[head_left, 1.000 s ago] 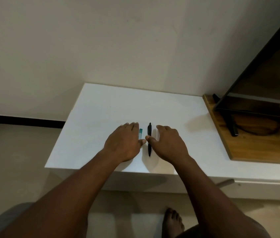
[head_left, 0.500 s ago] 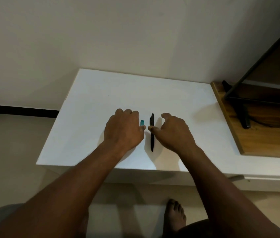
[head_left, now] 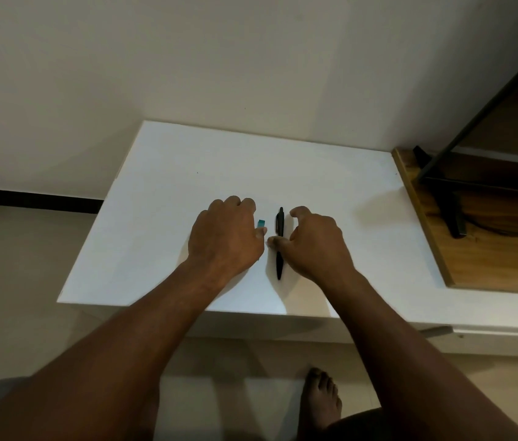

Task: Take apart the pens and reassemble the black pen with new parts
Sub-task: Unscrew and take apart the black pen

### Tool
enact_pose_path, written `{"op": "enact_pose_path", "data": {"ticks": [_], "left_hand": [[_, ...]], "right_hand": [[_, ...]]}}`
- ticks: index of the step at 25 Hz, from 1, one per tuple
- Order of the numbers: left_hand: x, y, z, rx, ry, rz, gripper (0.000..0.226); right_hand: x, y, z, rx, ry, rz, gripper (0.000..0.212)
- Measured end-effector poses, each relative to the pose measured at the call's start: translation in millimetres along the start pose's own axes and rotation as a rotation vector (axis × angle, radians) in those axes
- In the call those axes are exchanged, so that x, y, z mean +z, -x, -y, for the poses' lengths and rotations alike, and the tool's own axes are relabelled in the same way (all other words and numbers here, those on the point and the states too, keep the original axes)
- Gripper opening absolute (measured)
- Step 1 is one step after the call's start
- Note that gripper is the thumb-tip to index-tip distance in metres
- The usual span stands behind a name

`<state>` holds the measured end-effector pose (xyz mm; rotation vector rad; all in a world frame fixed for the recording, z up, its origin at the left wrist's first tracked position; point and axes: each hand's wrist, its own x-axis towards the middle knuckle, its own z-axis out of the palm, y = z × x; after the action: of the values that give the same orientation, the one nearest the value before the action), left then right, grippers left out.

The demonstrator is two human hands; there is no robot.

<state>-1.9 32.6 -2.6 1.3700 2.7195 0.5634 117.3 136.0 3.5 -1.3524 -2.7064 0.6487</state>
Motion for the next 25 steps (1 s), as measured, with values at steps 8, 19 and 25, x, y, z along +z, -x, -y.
{"op": "enact_pose_path", "data": {"ticks": [8,19,25], "left_hand": [[-7,-4,-4,-0.111,0.231,-0.072,0.037],[-19,-10,-9,-0.3,0.887,0.087,0.02],[-25,-9,-11,-0.314,0.964,0.107,0.018]], "right_hand": [[-4,4,7,0.099,-0.16,-0.031,0.052],[-23,5,13,0.037,-0.718,0.086,0.038],[-44,-6,0,0.09,-0.969,0.126,0.019]]}}
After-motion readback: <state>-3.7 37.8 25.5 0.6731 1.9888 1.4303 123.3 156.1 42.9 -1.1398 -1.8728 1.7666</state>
